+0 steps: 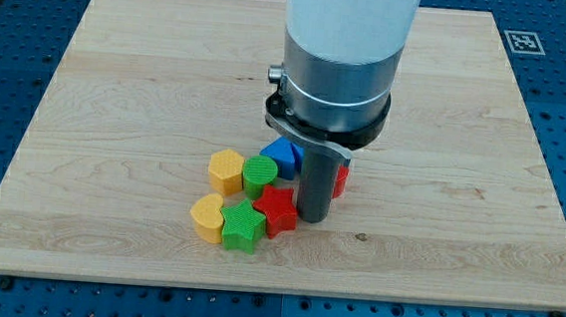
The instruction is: Slightly push the red star upwards
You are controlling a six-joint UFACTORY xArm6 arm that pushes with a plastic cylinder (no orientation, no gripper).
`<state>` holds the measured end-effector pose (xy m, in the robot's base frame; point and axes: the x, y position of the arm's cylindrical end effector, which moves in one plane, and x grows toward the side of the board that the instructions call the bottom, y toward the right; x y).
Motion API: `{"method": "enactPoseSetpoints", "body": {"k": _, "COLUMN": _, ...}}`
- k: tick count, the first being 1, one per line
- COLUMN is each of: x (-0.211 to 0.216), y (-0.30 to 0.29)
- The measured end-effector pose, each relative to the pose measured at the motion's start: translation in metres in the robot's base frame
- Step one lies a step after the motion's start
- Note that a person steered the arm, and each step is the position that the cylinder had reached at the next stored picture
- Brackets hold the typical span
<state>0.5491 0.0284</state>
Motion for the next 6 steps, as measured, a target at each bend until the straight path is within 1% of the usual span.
{"method": "enactPoseSetpoints", "body": {"k": 1, "x": 0.000, "y": -0.026}}
{"method": "enactPoseSetpoints", "body": {"k": 2, "x": 0.000, "y": -0.018}}
{"method": "enactPoseSetpoints", "body": {"k": 3, "x": 0.004, "y": 0.029}}
{"method": "enactPoseSetpoints", "body": {"k": 4, "x": 0.025, "y": 0.031}}
{"method": "enactPoseSetpoints", "body": {"k": 5, "x": 0.050, "y": 0.005}}
{"method": "enactPoseSetpoints", "body": {"k": 6, "x": 0.054, "y": -0.029}}
